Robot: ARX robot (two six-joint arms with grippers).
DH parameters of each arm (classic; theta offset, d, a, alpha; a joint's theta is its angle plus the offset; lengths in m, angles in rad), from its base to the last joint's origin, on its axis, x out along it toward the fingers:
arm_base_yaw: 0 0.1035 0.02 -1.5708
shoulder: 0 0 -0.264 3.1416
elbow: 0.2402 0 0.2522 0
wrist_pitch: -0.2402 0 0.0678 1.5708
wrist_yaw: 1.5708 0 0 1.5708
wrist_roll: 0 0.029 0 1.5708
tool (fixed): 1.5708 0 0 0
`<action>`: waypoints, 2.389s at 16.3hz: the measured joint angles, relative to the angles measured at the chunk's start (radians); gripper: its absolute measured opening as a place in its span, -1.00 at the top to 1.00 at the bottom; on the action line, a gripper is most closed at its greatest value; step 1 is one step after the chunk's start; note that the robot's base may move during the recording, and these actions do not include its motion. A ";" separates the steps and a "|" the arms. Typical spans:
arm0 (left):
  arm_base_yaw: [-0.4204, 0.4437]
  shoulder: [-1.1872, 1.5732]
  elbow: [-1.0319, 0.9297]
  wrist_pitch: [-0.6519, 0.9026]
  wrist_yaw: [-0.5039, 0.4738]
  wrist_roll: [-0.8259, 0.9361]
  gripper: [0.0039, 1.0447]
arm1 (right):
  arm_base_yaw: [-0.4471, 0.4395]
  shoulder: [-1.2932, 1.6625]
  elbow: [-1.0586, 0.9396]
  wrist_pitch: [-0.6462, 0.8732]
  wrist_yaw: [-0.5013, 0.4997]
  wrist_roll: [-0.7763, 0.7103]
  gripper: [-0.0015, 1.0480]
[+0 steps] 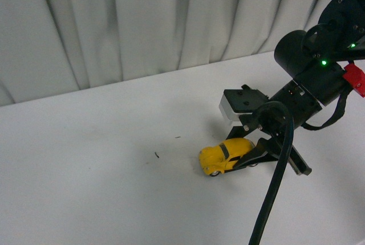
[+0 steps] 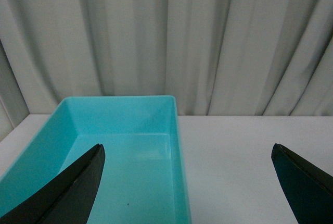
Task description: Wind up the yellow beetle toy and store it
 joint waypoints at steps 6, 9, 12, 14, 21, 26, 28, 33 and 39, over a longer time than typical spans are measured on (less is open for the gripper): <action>0.000 0.000 0.000 0.000 0.000 0.000 -0.88 | -0.137 -0.034 -0.086 0.012 0.010 -0.056 0.19; 0.000 0.000 0.000 0.000 0.000 0.000 -0.88 | -0.198 -0.059 -0.138 0.013 0.010 -0.071 0.19; 0.000 0.000 0.000 0.000 0.000 0.000 -0.88 | -0.274 -0.082 -0.197 0.004 0.007 -0.106 0.19; 0.000 0.000 0.000 0.000 0.000 0.000 -0.88 | -0.327 -0.089 -0.221 -0.015 0.006 -0.127 0.19; 0.000 0.000 0.000 0.000 0.000 0.000 -0.88 | -0.355 -0.075 -0.211 -0.068 0.059 -0.175 -0.90; 0.000 0.000 0.000 0.000 0.000 0.000 -0.88 | -0.356 -0.074 -0.216 -0.060 0.059 -0.187 -0.87; 0.000 0.000 0.000 0.000 0.000 0.000 -0.88 | -0.356 -0.074 -0.217 -0.056 0.059 -0.188 -0.87; 0.000 0.000 0.000 0.000 0.000 0.000 -0.88 | -0.350 -0.063 -0.183 -0.065 0.075 -0.194 -0.87; 0.000 0.000 0.000 0.000 0.000 0.000 -0.88 | -0.257 -0.068 -0.030 -0.151 0.124 -0.153 -0.87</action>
